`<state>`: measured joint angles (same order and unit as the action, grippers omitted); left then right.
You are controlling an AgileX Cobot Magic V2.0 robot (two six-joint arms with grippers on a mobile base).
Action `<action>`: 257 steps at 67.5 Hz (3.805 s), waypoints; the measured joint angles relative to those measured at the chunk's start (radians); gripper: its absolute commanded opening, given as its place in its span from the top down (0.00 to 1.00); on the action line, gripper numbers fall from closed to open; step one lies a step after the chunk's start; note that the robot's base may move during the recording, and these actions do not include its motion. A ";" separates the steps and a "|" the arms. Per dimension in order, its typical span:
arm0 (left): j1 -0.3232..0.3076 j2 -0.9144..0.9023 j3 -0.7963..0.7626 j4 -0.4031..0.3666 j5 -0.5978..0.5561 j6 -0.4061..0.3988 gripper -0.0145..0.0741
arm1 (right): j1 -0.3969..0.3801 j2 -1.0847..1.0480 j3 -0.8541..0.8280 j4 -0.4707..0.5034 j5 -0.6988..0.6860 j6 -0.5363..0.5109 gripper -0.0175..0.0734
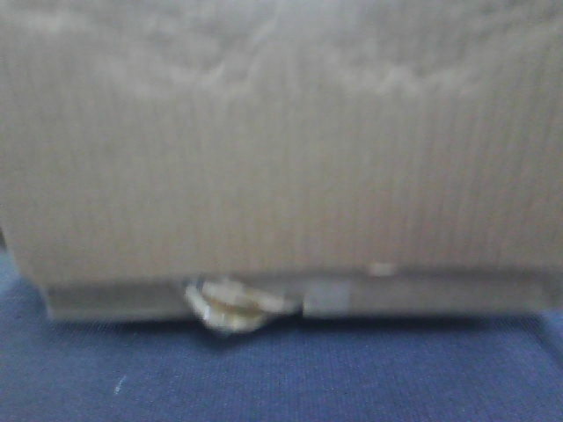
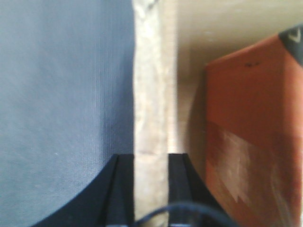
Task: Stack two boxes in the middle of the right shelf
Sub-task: 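Lift the stacked boxes up off the table with both grippers, then carry the raised boxes with both grippers while backing away from the table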
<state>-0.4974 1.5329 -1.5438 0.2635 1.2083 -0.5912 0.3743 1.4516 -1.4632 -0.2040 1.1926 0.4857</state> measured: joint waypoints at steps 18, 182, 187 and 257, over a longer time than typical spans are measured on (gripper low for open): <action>-0.027 -0.132 -0.059 0.148 0.003 -0.075 0.96 | 0.009 -0.091 -0.007 -0.018 -0.123 0.013 0.98; -0.031 -0.139 -0.225 0.256 -0.049 -0.064 0.96 | 0.027 -0.093 -0.183 -0.114 -0.194 0.021 0.98; -0.031 -0.139 -0.225 0.256 -0.049 -0.064 0.96 | 0.027 -0.093 -0.183 -0.114 -0.194 0.021 0.98; -0.031 -0.128 -0.225 0.259 -0.049 -0.064 0.96 | 0.027 -0.092 -0.183 -0.116 -0.196 0.021 0.98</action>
<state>-0.5283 1.4053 -1.7683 0.5229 1.1590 -0.6548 0.4008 1.3600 -1.6460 -0.3198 0.9963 0.5071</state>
